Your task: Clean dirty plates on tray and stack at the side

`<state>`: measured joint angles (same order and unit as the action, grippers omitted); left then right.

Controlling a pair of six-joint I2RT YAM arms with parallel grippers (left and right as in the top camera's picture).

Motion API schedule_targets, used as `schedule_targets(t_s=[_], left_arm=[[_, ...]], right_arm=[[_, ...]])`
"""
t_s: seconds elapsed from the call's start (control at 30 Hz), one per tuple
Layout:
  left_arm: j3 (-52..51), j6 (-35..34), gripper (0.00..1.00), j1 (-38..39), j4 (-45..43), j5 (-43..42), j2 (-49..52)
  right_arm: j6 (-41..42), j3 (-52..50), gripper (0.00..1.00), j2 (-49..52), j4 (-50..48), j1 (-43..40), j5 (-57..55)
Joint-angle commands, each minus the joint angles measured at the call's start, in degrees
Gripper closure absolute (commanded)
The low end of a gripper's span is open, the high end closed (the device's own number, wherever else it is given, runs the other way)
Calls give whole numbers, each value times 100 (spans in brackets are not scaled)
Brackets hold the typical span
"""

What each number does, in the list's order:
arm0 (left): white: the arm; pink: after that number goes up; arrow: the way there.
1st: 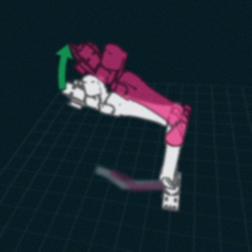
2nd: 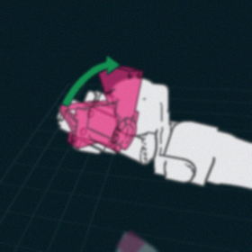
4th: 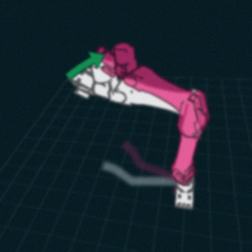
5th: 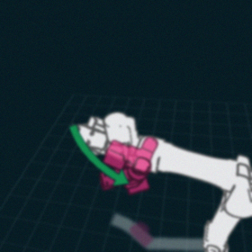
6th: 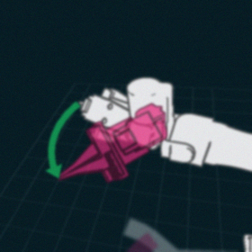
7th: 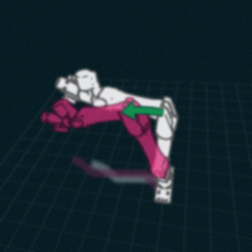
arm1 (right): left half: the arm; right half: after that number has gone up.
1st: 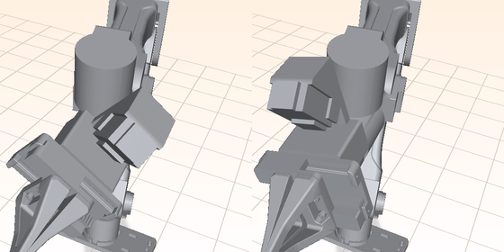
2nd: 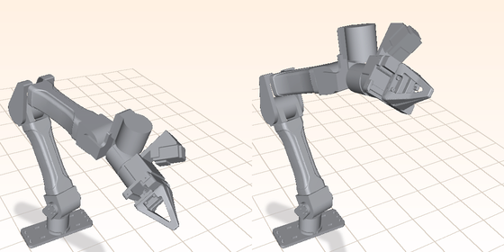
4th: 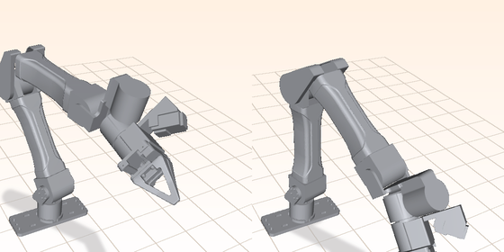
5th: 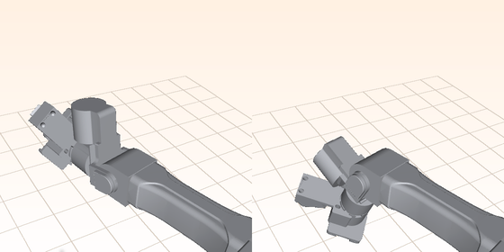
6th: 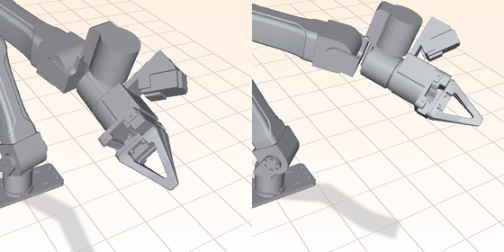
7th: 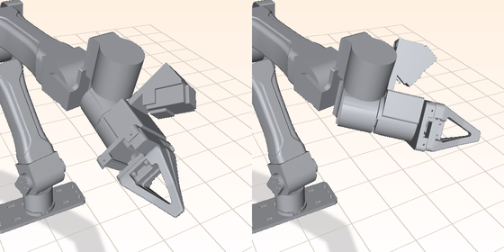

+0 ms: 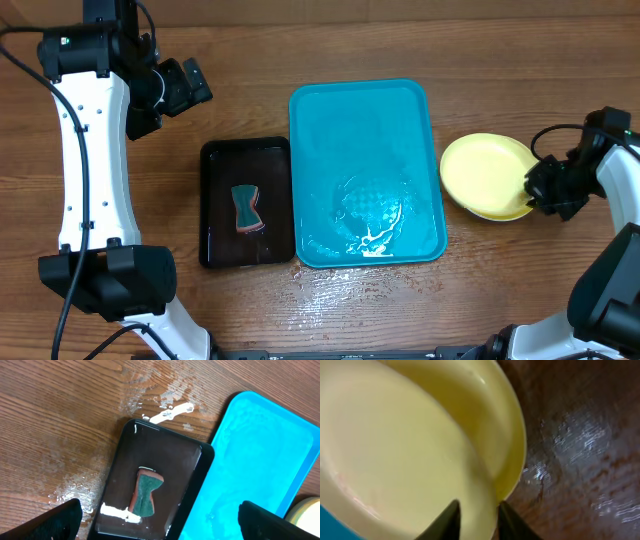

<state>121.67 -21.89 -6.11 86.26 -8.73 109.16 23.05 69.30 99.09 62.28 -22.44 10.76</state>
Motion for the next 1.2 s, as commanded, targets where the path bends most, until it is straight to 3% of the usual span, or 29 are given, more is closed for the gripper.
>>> schedule_targets(t_s=[0.0, 0.17, 0.3, 0.47, 0.63, 0.7, 0.73, 0.93, 1.17], left_arm=[[107, 70, 0, 13, 26, 57, -55], [107, 70, 0, 13, 26, 57, -55], [107, 70, 0, 13, 26, 57, -55], [107, 70, 0, 13, 26, 57, -55], [107, 70, 0, 13, 26, 59, -55], [107, 70, 0, 13, 26, 57, -55], [107, 70, 0, 13, 26, 57, -55], [107, 70, 0, 13, 26, 59, -55], [107, 70, 0, 13, 26, 57, -55]], right_arm=[[-79, 94, 51, -173, -7, 20, 153], [-101, 302, 45, -723, 166, 76, 173], [-824, 358, 44, -1606, 247, 393, 1010], [-1633, 358, 44, -2791, 212, 1270, 2074], [-1624, 358, 42, -3574, 118, 2347, 2151], [-1620, 358, 32, -3755, 79, 2734, 2151], [-1578, 358, 0, -3827, 70, 2927, 2151], [-1567, 358, 0, -3884, 120, 3429, 2175], [-1823, 358, 0, -4083, -367, 3036, 1711]])
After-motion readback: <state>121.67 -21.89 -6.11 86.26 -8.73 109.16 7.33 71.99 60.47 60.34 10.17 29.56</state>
